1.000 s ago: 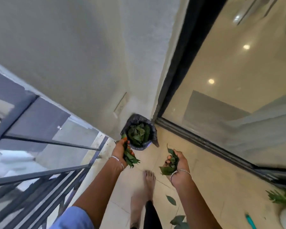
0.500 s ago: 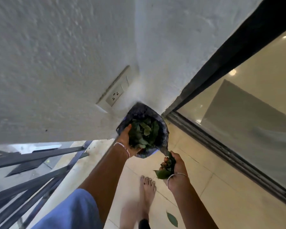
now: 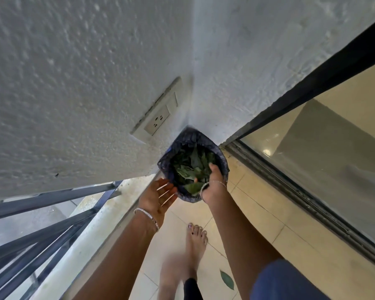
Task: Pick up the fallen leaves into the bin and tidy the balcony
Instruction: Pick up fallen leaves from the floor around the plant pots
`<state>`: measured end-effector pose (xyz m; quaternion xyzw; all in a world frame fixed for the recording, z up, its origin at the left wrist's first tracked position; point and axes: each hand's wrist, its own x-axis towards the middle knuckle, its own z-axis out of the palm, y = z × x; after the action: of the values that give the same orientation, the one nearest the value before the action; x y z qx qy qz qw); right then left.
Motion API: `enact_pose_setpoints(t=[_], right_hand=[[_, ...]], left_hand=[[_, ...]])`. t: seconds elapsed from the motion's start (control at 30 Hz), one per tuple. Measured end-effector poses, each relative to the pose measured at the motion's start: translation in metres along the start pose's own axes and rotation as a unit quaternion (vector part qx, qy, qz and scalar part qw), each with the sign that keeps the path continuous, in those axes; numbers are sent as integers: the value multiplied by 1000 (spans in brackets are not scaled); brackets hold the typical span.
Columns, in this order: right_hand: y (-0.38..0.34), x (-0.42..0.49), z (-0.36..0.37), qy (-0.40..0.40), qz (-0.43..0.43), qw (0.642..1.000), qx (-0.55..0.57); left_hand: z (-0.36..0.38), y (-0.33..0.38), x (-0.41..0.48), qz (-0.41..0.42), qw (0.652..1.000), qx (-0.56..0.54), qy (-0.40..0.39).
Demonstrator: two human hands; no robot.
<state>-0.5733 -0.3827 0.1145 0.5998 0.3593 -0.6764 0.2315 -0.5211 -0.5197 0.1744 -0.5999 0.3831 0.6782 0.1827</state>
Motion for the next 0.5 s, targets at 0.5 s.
enact_pose_setpoints(t=[0.5], right_hand=[[22, -5, -30, 2, -44, 997, 63]], left_hand=[[-7, -13, 1, 18, 1000, 9, -18]])
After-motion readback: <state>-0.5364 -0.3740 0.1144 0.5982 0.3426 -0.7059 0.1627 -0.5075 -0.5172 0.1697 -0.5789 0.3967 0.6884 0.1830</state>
